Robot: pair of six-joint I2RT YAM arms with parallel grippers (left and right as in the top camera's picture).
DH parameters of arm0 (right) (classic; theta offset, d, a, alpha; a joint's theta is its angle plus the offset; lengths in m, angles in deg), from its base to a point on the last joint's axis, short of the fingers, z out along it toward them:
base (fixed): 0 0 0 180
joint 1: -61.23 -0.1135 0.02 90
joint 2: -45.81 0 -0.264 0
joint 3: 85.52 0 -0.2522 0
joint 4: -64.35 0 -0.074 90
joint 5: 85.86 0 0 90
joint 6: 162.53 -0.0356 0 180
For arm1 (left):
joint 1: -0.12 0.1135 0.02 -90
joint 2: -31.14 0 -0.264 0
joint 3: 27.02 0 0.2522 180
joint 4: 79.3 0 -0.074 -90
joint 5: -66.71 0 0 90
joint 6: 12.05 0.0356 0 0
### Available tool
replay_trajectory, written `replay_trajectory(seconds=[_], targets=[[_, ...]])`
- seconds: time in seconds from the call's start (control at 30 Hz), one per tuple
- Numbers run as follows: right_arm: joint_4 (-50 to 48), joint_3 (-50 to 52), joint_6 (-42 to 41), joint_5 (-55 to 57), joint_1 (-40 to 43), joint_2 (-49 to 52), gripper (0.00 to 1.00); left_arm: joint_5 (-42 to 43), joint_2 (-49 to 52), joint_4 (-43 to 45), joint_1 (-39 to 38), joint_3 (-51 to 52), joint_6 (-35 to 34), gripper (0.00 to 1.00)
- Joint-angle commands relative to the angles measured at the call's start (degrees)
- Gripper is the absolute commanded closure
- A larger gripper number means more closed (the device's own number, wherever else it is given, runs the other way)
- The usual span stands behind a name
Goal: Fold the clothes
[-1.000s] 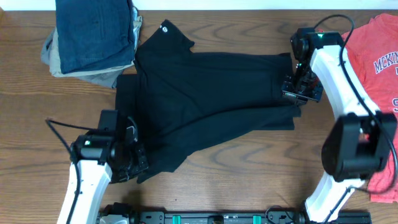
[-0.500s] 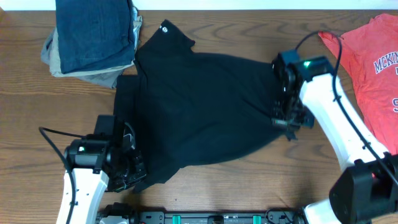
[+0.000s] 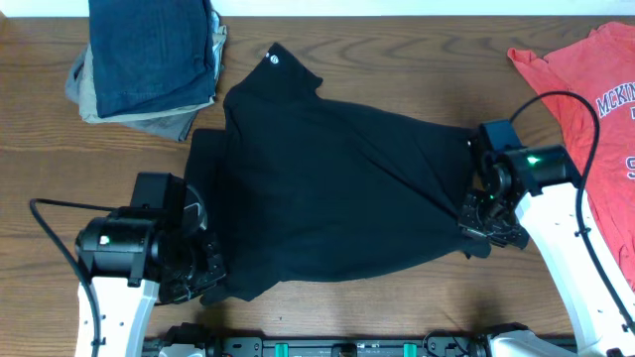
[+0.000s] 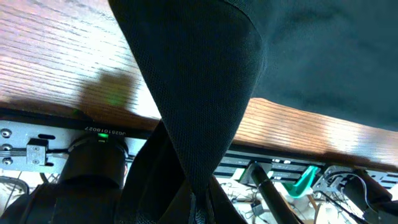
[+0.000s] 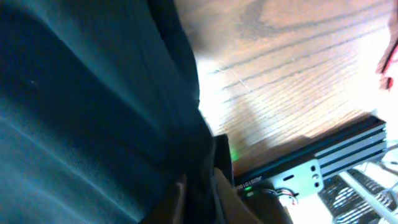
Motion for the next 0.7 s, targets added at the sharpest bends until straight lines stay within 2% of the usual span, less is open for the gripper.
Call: replay_trajectory(seconds=[0.0,0.13,0.23,0.3,0.5,0.67], targets=[[-1.88,3.41,-0.35,-0.2,0.63,-0.13,0.73,0.04,-0.46,-0.66,0.15,-2.4,0.52,0.94],[-5.46,6.88,1.42,-1.88,0.61,-0.02,0.48,0.02,-0.39,-0.61,0.15,-2.4,0.55,0.94],[-6.99,8.17,1.81,-2.4,0.66,-0.02,0.12,-0.15,-0.39,-0.57,0.15,-2.4,0.57,0.94],[-7.17,8.41,2.4,-2.84,0.66,-0.02,0.01,-0.15,-0.39,-0.57,0.15,-2.4,0.57,0.94],[-7.17,9.18,7.89,-11.19,0.52,-0.02,0.01,-0.31,-0.39,-0.5,0.15,-2.4,0.59,0.94],[-8.35,11.78,8.17,-11.72,-0.59,-0.02,0.01,-0.57,-0.39,-0.2,0.15,-2.4,0.59,0.95]])
